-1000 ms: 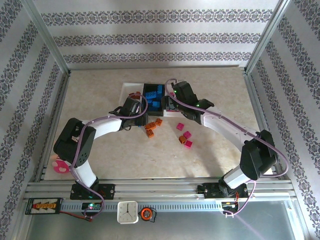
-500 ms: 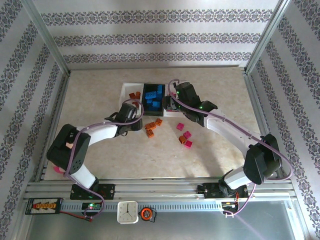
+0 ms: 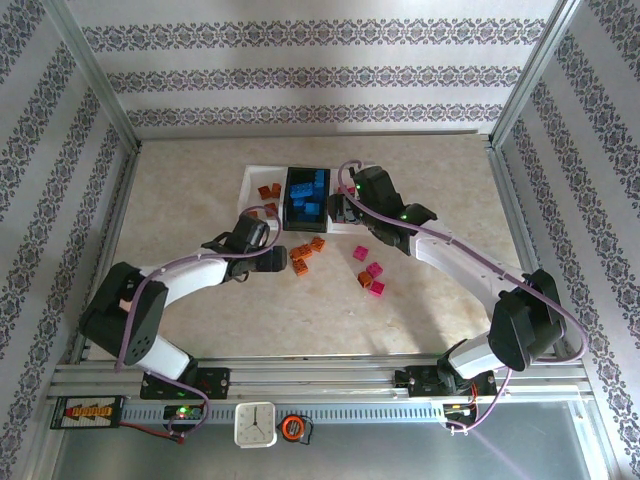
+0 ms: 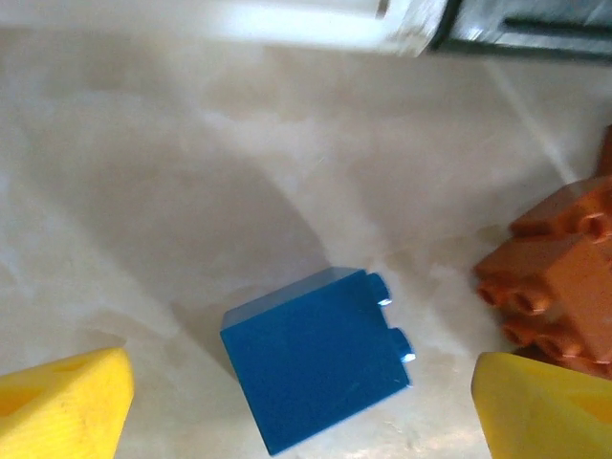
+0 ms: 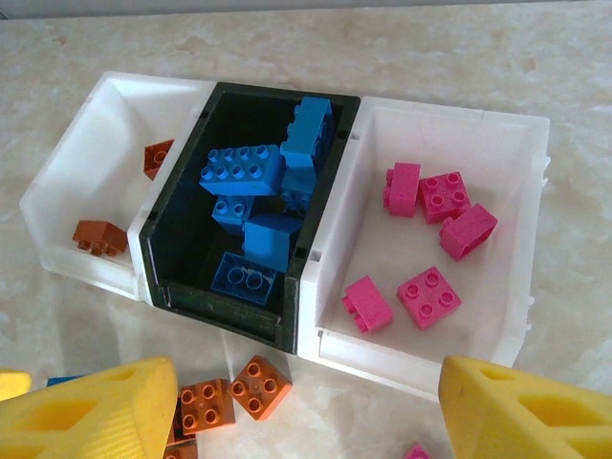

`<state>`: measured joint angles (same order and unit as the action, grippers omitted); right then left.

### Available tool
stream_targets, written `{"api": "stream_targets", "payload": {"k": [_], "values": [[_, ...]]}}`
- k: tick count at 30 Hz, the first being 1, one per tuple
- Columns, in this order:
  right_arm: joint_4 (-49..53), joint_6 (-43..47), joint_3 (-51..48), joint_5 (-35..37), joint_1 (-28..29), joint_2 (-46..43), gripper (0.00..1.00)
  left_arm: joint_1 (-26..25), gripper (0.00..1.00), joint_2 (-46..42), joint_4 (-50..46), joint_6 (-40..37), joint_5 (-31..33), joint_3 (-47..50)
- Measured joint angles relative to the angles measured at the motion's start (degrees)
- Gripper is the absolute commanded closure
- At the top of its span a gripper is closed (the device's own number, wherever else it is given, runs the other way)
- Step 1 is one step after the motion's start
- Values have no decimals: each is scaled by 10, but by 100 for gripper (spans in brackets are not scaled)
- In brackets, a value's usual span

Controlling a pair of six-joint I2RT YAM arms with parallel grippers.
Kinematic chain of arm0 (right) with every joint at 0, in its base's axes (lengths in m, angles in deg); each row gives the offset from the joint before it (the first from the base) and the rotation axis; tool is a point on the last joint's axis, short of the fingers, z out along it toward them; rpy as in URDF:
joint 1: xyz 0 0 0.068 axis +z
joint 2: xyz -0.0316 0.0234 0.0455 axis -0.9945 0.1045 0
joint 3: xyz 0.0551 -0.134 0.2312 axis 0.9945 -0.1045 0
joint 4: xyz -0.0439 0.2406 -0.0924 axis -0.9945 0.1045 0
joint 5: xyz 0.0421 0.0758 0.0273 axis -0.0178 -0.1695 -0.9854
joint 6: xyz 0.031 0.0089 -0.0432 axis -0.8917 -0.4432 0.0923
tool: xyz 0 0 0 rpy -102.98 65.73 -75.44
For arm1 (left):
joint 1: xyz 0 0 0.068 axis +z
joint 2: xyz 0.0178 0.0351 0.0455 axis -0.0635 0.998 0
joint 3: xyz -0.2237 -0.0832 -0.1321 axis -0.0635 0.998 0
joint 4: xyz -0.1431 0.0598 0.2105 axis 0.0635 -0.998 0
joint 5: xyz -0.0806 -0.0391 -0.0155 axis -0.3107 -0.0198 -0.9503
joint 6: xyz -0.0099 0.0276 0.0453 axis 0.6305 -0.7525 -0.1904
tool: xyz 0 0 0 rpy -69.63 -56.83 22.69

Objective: Sort the legos into containers by color
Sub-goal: Pick up the lego from the center of the table, then place the lego in the container.

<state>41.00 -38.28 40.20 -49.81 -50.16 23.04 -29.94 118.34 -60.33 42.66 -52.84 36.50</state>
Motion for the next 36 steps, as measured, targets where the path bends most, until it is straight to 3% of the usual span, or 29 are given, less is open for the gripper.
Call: {"api": "stream_targets", "payload": {"k": [7,14,19,28,36], "values": [[0,0,-4,0,-4,-9,27,-2,25,45,4,-1,17,-16],[0,0,-9,0,-7,-16,27,-2,47,52,1,-2,41,-20],[-1,0,-14,0,-9,-17,27,-2,57,48,5,-2,32,-20],[0,-12,-50,-4,-26,-50,27,-19,58,-30,-20,-2,-13,-73],[-1,-15,-87,-4,-30,-86,27,-26,59,69,-17,-3,-31,-257]]}}
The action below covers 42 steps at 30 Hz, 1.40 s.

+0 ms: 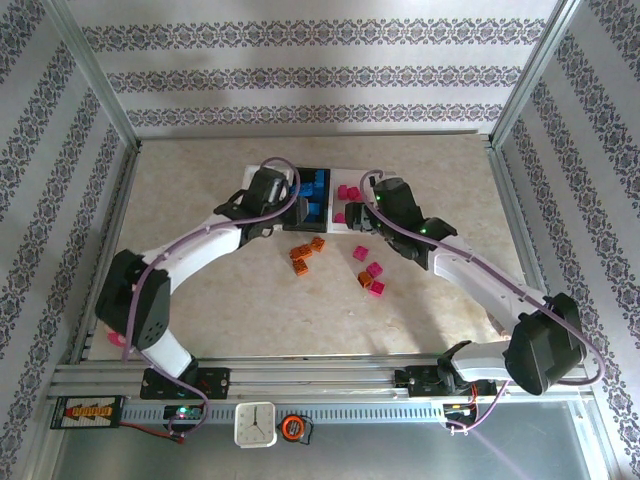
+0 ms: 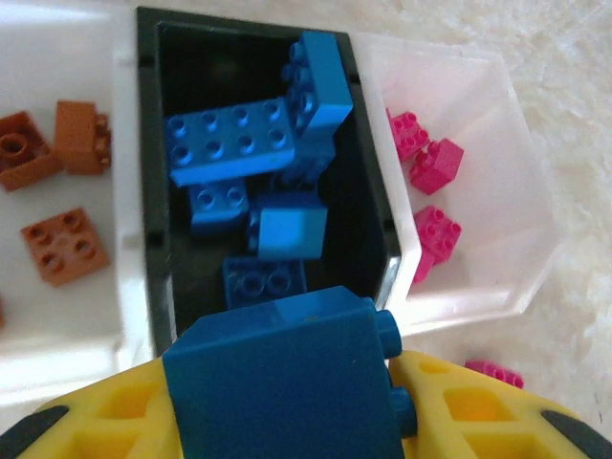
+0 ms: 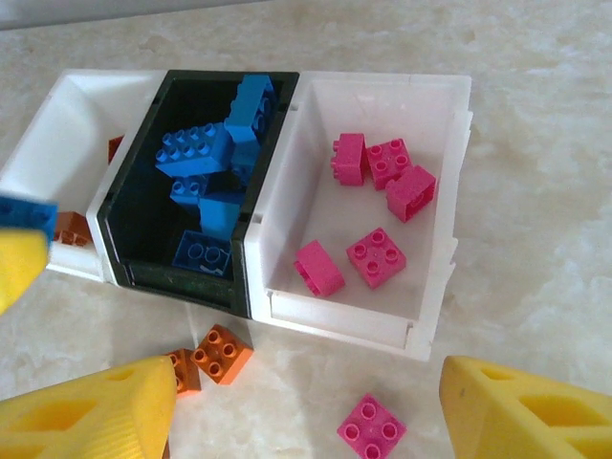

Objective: Sort the legos into containers by color
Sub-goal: Place the lego in the container, then pick up the lego from the center of the table.

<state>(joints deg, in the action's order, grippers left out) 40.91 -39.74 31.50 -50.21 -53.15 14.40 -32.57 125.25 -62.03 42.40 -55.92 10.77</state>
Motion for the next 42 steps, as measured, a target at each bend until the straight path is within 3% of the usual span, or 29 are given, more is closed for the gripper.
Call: {"api": "stream_targets", "payload": {"k": [6,9,14,21,27,34,42], "values": [[2,0,-26,0,0,-23,27,0,58,116,-9,-11,5,-80],[3,-1,-38,0,0,-35,27,0,53,147,-20,-15,11,-102],[9,-9,-44,0,-4,-47,26,0,31,174,-38,-23,17,-139],[20,-11,-52,-7,-4,-54,25,0,15,169,-40,-25,13,-162],[45,-16,-86,-33,-2,-54,28,0,1,63,-20,-8,-15,-103],[97,-24,-112,-50,32,-16,32,0,0,-133,69,25,-47,72],[119,-12,-85,-46,52,84,30,0,0,-230,98,47,-52,256]]}}
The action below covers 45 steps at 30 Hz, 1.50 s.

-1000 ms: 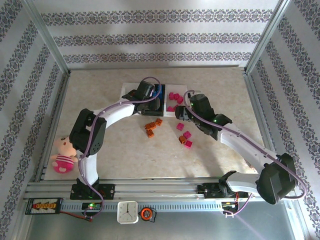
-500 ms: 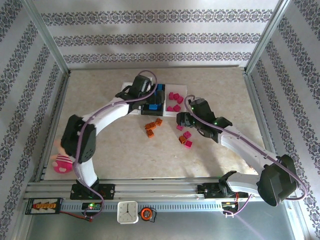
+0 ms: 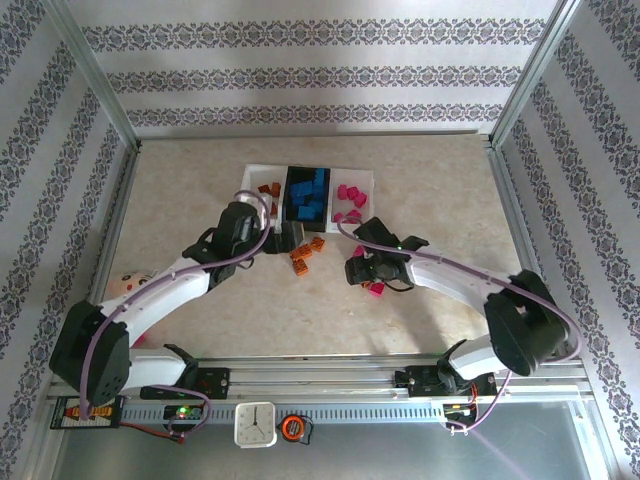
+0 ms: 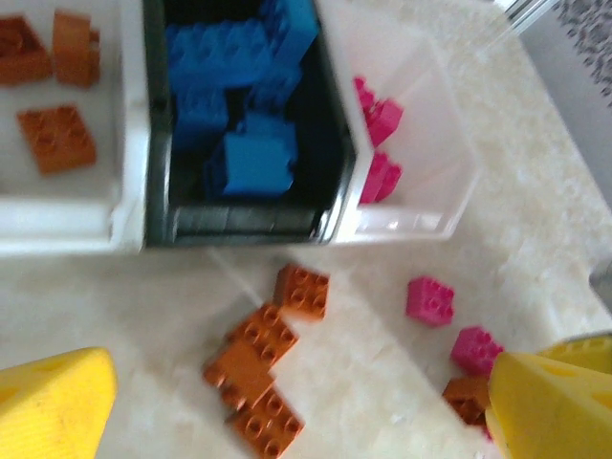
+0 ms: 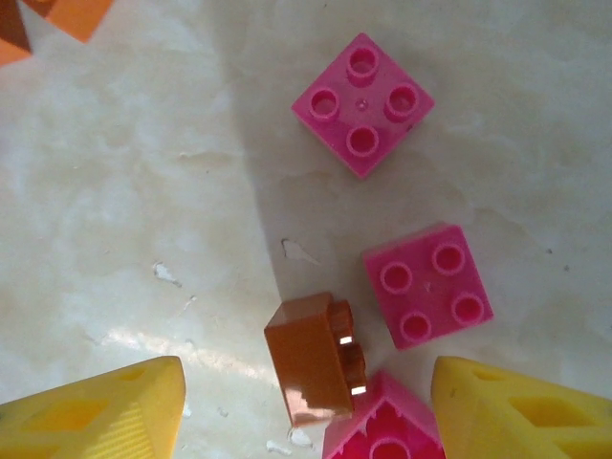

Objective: Sort the legos into containers by color
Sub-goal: Pick up the lego from the center of the table, then place the lego in the container.

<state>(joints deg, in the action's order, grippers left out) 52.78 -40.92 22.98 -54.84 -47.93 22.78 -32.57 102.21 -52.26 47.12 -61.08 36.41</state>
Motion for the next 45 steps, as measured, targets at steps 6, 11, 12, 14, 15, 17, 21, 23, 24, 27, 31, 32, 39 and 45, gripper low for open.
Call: {"api": "stream_targets", "payload": {"k": [6,11,12,14,15,17,21,23,24,27,31,32,39,45], "values": [[-10,15,69,16,-25,69,31,0,0,-56,6,3,6,59],[-24,28,115,30,-46,140,33,0,0,-80,7,4,15,90],[-25,30,120,32,-49,153,35,0,0,-85,7,4,17,97],[-25,34,127,36,-51,176,38,0,0,-94,6,6,20,108],[-25,35,129,37,-51,186,40,0,1,-99,6,6,23,112],[-26,38,132,38,-51,202,45,0,0,-108,5,8,28,118],[-32,42,133,37,-50,208,57,0,0,-122,5,10,36,127],[-36,43,132,36,-47,207,62,0,0,-127,5,10,41,130],[-38,45,131,34,-47,206,65,0,0,-130,5,10,44,132],[-44,44,117,22,-43,191,71,0,0,-138,5,10,48,137],[-43,45,97,-4,-37,138,74,0,0,-138,5,10,50,138],[-40,45,95,-8,-33,117,74,0,0,-138,5,10,52,138],[-36,47,160,-20,-29,42,73,0,0,-132,5,10,52,138],[-36,52,290,16,-51,155,73,0,0,-128,5,10,52,138]]}}
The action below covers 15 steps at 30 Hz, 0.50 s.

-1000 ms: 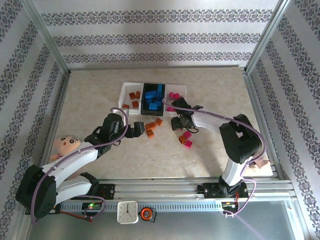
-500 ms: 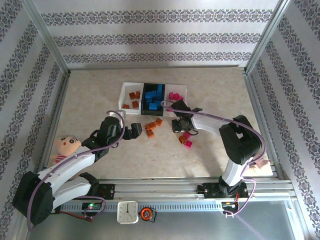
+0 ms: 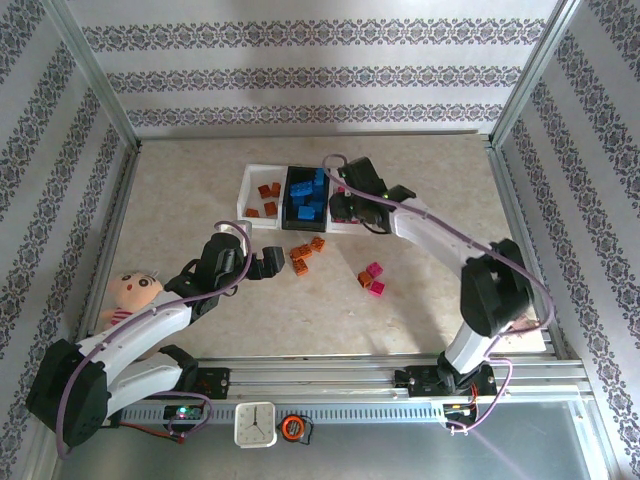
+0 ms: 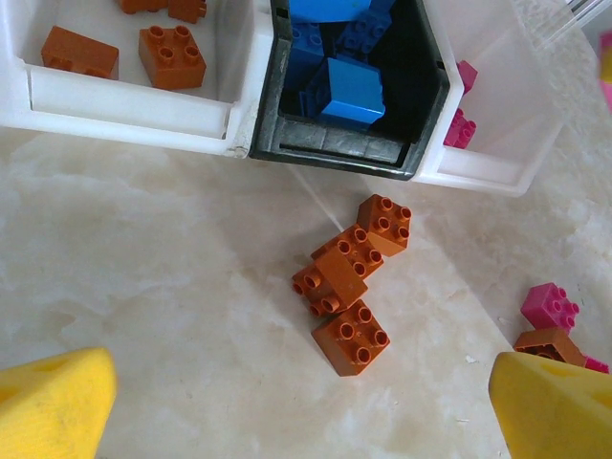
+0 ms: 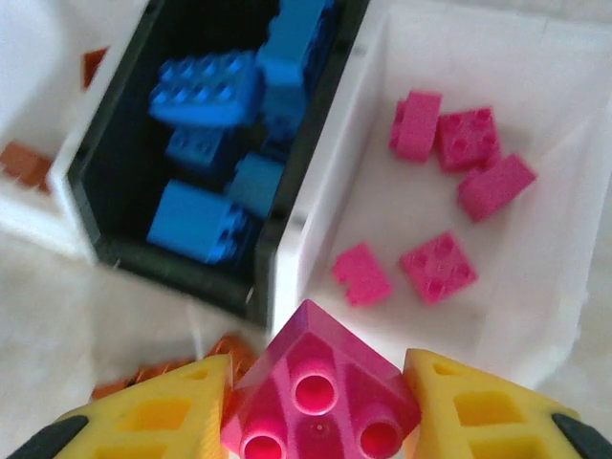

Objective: Sort the legos into containers by color
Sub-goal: Place the lego in the container.

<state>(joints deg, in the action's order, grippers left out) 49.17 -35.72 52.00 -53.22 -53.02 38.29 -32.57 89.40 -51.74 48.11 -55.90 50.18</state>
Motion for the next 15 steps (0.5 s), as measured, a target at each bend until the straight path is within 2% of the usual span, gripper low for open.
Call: {"api": "stream_targets", "payload": {"k": [5,10,15], "values": [[13,1,80,37,-18,107,71,0,0,0,1,2,0,4],[33,-7,119,64,-25,158,56,0,0,0,0,7,-2,14],[39,-9,137,72,-28,165,36,0,0,-1,0,7,-2,15]]}}
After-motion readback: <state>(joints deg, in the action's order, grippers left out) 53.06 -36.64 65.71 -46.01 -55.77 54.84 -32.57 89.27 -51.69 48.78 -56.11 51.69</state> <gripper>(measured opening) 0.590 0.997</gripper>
